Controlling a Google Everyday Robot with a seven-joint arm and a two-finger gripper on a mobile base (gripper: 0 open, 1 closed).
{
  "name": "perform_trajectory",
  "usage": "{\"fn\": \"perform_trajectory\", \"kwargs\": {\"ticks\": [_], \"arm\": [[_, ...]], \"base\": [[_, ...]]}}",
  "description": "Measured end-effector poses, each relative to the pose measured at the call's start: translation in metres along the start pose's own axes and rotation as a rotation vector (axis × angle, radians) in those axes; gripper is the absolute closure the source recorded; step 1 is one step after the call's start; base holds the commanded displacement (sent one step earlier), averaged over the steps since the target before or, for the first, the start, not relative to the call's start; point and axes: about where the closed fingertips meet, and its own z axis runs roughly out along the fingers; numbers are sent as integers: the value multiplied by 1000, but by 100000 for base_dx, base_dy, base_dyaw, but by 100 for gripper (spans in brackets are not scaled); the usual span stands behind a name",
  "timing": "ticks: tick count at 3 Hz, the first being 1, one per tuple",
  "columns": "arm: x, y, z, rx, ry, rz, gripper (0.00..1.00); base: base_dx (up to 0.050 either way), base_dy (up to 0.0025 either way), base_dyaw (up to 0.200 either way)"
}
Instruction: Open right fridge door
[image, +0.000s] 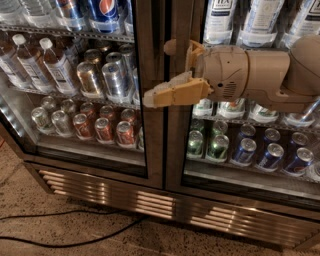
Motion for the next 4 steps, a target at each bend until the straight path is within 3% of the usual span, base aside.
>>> {"fn": "perform_trajectory", "kwargs": {"ticks": [3, 4], "arm": [[0, 0, 0, 0, 0, 0, 89], [0, 0, 0, 0, 0, 0, 100]], "base": [[0, 0, 0], [-5000, -1, 10]]}}
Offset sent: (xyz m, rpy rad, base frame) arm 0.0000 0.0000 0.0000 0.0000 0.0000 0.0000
